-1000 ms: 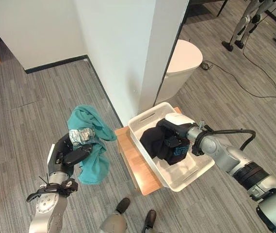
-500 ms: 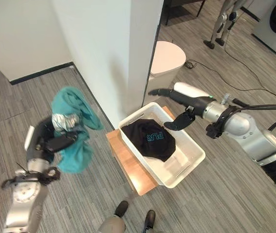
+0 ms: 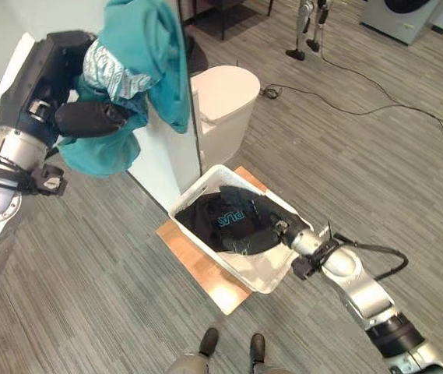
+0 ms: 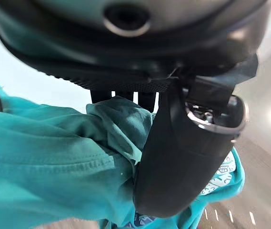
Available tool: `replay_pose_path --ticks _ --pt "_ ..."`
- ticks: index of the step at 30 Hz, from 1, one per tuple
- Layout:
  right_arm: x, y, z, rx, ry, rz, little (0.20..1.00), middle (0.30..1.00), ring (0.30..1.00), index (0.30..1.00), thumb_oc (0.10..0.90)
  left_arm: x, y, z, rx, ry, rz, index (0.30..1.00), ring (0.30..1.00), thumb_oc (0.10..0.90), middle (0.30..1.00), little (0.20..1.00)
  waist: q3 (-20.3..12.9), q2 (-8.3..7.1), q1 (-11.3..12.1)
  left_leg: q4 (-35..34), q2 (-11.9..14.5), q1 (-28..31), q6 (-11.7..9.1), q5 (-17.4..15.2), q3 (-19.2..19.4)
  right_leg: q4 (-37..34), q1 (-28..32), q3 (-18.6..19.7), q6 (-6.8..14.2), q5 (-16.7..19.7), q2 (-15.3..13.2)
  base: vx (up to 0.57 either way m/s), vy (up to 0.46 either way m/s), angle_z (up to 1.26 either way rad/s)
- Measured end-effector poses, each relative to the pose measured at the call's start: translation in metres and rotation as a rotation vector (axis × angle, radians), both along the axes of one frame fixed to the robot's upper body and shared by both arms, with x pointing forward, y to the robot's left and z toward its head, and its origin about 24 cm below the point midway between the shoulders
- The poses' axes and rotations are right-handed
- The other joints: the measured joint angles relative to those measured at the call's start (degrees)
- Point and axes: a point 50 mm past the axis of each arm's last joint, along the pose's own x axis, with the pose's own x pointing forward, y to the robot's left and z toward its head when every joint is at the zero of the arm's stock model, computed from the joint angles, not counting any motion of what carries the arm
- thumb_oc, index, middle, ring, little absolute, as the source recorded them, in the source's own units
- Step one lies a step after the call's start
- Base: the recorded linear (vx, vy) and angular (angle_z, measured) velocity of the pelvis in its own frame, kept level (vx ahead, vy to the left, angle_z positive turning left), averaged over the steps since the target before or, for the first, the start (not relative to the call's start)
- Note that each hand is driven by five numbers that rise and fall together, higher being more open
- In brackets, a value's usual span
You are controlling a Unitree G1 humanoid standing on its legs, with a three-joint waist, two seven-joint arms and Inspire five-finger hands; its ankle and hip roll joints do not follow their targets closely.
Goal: Pick up bed clothes into laundry basket.
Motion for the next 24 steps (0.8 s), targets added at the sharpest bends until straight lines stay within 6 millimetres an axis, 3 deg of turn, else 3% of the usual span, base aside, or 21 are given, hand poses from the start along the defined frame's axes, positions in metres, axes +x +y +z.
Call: replay_pose_path --ticks 4,5,10,15,19,24 --pt "-0.022 -0.014 -0.028 0.119 0.121 -0.118 0.9 0.9 0.9 0.9 0.8 0.01 -0.001 -0.002 0.044 0.043 0.009 0.3 0.3 0.4 0.3 0.3 -1.0 1.76 -4.2 -0.8 0.1 0.9 0.0 0.0 1.6 0.0 -0.2 1.6 0.1 0.0 0.0 0.0 0.015 -0.18" --pt "-0.024 -0.015 -0.03 0.128 0.13 -0.125 0.9 0.9 0.9 0.9 0.8 0.011 -0.001 -0.003 0.05 0.049 0.011 0.3 0.3 0.4 0.3 0.3 -1.1 1.88 -4.2 -0.8 0.1 0.9 0.0 0.0 2.1 0.0 -0.3 1.8 0.1 0.0 0.0 0.02 0.01 -0.34" --pt "-0.046 -0.032 -0.049 0.229 0.205 -0.245 0.9 0.9 0.9 0.9 0.8 0.021 0.003 -0.013 0.082 0.12 0.024 0.3 0.3 0.4 0.3 0.3 -1.8 2.94 -8.9 -1.2 0.4 1.0 0.1 0.0 4.0 0.0 -1.4 3.8 -0.1 0.3 0.3 -0.01 0.018 -0.21" --pt "-0.048 -0.055 -0.044 0.241 0.151 -0.382 0.9 0.9 0.9 0.9 0.8 0.028 0.025 -0.024 0.065 0.176 0.117 0.3 0.3 0.4 0.3 0.3 -1.9 3.1 -11.5 -1.2 0.8 0.4 0.2 -0.1 6.9 0.0 -3.1 6.7 0.0 1.3 0.9 -0.02 0.031 -0.34" --pt "-0.048 -0.071 -0.038 0.239 0.106 -0.464 0.9 0.9 0.9 0.9 0.8 0.032 0.042 -0.035 0.039 0.218 0.192 0.3 0.3 0.4 0.3 0.3 -2.2 3.15 -12.2 -1.3 1.3 0.1 0.9 -0.6 8.6 0.0 -4.0 8.4 -0.3 1.8 1.5 -0.03 0.043 -0.26" --pt "-0.06 -0.085 -0.038 0.246 0.092 -0.549 0.9 0.9 0.9 0.9 0.8 0.036 0.055 -0.06 0.14 0.293 0.298 0.3 0.3 0.4 0.3 0.3 -2.6 2.24 -13.4 -1.3 1.7 -1.3 1.1 -0.6 10.6 0.0 -6.3 10.5 0.0 3.2 2.5 -0.03 0.043 -0.23"
